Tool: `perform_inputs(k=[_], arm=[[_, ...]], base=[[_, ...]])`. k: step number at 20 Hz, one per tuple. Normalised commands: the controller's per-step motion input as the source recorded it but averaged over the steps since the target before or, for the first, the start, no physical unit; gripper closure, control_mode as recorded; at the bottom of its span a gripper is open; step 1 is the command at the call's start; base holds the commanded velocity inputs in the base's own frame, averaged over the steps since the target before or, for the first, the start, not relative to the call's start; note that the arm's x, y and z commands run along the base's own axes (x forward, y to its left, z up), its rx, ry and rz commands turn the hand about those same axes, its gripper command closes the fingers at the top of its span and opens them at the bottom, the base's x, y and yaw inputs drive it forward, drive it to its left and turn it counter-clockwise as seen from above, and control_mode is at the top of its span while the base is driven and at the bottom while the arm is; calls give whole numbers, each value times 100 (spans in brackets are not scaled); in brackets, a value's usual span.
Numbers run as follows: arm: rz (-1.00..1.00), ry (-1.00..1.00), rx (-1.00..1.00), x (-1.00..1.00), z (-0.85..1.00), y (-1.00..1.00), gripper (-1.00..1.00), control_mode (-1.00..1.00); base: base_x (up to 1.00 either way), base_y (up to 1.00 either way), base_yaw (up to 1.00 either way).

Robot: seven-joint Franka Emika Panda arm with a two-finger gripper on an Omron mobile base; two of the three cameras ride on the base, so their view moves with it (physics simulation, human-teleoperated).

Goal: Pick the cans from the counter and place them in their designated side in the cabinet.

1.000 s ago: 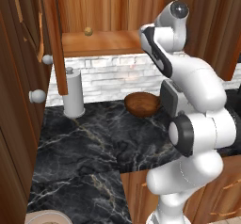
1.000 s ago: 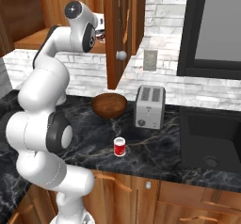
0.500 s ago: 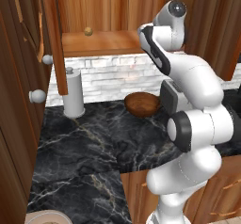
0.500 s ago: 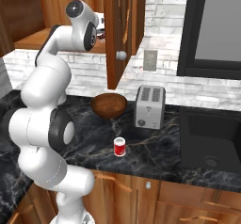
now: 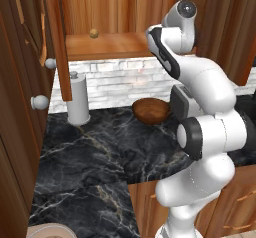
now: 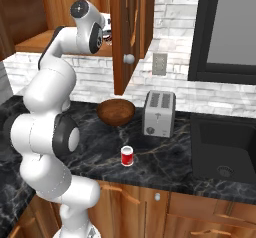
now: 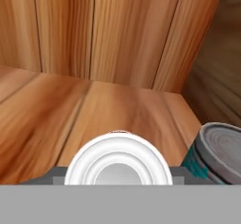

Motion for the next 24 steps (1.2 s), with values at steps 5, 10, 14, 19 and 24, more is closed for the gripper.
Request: perform_inputs(k=[5,10,14,19,24], arm=[[0,0,-1,12,-13,-7,-100,-100],[0,0,0,14,-9,-12,-100,-100],[0,-3,0,22,-4,-10,-100,-100],[0,-4,0,25,-4,-4,-100,-100],[1,-5,0,16,-7,0,-100,-100]], base=[[0,0,0],[0,0,0],[0,0,0],[0,0,0],[0,0,0]])
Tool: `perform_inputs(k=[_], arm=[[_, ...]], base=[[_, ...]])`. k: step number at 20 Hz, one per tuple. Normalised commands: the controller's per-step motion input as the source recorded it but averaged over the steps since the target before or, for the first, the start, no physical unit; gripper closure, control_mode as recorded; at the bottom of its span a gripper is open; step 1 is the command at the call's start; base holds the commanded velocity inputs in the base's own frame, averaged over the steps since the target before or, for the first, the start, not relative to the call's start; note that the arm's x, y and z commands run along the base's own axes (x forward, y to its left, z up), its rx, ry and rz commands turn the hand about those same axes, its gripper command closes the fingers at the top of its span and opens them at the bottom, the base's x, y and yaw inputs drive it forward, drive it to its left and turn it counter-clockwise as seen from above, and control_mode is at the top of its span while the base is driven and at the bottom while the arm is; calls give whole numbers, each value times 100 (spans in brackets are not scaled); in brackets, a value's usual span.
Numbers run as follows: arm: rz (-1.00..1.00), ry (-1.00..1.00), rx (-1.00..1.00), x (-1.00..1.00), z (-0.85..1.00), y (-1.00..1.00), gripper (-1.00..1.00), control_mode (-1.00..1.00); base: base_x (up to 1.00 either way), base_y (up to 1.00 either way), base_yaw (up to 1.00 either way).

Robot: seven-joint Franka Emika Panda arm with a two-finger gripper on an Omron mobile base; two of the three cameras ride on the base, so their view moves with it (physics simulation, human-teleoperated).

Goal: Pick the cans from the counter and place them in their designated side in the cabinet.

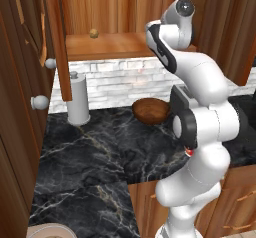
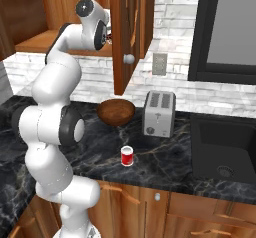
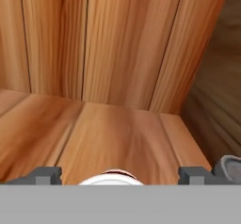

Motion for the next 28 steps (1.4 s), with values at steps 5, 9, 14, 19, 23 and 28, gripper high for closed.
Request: perform_inputs(k=[5,9,14,19,23,28], arm=[[1,-4,0,19,-8,0,-100,-100],[1,-6,0,20,-6,0,-100,-100],[1,-8,0,9,-1,0,-100,-100],[3,-11,0,-2,2,0,-100,-100],[3,-12,0,-9,6,0,-100,-100],[4,-17,0,-26,12,0,-100,-100]], base=[[0,0,0],[0,0,0],[0,0,0],[0,0,0],[0,0,0],[0,0,0]])
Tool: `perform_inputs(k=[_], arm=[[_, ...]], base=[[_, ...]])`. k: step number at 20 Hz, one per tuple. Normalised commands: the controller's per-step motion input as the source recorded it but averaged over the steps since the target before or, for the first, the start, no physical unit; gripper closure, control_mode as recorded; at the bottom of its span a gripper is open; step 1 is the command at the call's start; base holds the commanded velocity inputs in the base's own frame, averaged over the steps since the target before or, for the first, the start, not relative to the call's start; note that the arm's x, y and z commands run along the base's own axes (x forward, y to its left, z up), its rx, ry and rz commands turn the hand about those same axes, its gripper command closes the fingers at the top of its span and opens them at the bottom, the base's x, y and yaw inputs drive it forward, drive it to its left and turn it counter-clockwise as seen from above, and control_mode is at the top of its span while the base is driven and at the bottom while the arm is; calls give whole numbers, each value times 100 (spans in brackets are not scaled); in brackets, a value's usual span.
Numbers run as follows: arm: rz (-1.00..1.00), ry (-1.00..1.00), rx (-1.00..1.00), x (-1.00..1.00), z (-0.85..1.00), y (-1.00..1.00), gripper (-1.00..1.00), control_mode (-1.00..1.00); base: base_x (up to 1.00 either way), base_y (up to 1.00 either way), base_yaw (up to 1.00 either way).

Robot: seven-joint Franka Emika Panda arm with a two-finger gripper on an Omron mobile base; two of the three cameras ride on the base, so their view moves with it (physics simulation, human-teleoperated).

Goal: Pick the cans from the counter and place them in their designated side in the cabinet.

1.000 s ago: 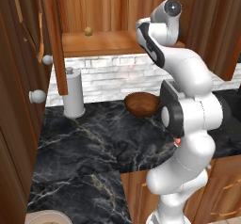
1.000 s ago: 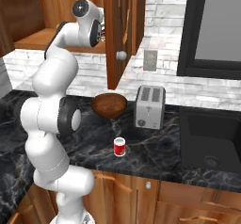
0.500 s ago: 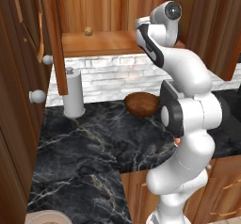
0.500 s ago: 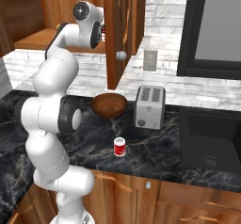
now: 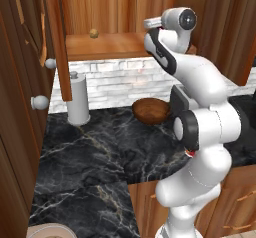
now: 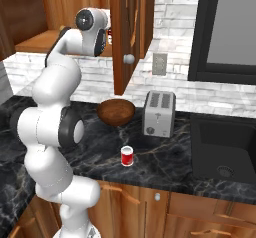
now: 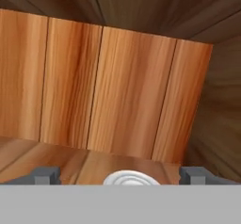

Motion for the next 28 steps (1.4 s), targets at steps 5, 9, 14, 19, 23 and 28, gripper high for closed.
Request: perform_inputs(k=[5,9,14,19,23,28], arm=[[4,-15,-1,-44,21,0,-100,-100],[3,0,-2,-52,14,10,-100,-100],[1,7,-3,-52,16,13,-100,-100],[1,15,-3,-53,22,23,-100,-100],[0,5,0,-67,3,35,-100,-100],[0,-3,0,-75,-5,34,-100,-100]], base=[[0,0,0],[0,0,0],[0,0,0],[0,0,0],[0,0,0],[0,0,0]])
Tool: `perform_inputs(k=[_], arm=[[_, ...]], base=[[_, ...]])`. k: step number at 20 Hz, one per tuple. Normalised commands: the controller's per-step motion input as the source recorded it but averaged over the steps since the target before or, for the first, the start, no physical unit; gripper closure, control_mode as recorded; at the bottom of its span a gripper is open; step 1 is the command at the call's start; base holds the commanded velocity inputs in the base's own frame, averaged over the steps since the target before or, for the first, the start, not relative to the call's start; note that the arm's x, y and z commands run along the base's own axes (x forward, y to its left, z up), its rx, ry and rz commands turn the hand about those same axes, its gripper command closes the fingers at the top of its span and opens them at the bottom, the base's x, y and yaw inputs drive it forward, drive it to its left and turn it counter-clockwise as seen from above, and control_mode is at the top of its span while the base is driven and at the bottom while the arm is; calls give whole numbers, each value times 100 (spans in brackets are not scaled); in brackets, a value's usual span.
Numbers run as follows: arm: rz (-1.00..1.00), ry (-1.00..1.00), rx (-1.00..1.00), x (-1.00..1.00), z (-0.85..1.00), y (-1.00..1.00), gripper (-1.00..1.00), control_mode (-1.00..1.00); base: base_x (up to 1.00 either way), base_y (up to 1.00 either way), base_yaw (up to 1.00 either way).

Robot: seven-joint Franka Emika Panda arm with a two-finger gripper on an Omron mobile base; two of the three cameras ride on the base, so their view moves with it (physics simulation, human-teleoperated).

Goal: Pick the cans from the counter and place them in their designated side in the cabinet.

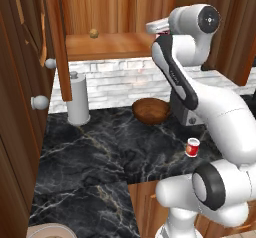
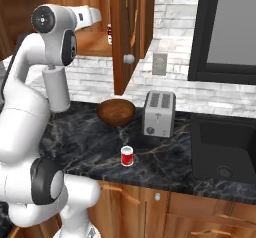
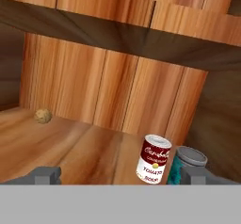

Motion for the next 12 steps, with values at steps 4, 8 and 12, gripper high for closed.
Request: perform_inputs(k=[4,8,12], arm=[[0,-3,-3,-84,-19,19,-100,-100],[-1,0,-6,-83,-22,10,-100,-100],[-1,0,-6,-85,-20,2,-100,-100]], base=[[0,0,0],[0,0,0],[0,0,0]])
